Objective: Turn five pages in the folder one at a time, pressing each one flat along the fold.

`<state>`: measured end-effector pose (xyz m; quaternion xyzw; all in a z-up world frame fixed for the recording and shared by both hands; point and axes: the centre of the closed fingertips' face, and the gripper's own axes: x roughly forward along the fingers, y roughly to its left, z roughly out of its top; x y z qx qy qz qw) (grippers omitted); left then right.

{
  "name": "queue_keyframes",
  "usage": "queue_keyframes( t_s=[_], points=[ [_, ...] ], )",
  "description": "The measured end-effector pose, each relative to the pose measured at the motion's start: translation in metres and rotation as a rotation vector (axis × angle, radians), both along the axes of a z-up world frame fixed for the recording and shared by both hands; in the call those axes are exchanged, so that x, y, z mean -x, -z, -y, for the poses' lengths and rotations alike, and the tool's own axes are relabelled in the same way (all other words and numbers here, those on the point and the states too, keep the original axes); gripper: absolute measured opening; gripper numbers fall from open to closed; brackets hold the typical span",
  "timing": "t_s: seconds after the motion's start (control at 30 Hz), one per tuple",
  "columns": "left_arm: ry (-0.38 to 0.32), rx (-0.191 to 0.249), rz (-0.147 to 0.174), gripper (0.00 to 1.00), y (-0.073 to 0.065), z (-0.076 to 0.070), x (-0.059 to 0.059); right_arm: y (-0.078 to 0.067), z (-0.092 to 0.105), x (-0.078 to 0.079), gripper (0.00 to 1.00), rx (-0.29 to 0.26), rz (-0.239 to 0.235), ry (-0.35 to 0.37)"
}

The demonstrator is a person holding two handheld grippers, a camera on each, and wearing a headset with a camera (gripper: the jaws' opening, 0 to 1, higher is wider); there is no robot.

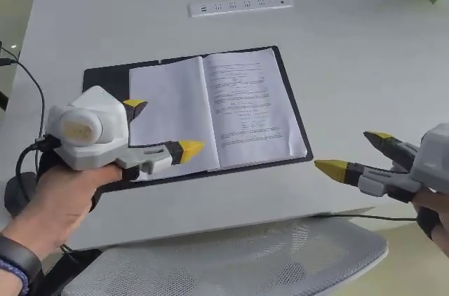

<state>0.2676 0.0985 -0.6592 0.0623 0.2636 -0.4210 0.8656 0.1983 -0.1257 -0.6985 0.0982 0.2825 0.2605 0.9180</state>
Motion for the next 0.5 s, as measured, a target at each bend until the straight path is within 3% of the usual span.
queue_keyframes(
  t_s=[0.2,0.5],
  points=[
    [0.098,0.007,-0.007,0.76,0.006,0.047,0.001,-0.002,0.004,-0.001,0.9,0.002,0.011,0.013],
    [0.168,-0.008,-0.018,0.68,0.021,0.086,0.004,0.0,0.005,0.002,0.88,-0.007,0.01,0.02]
  ],
)
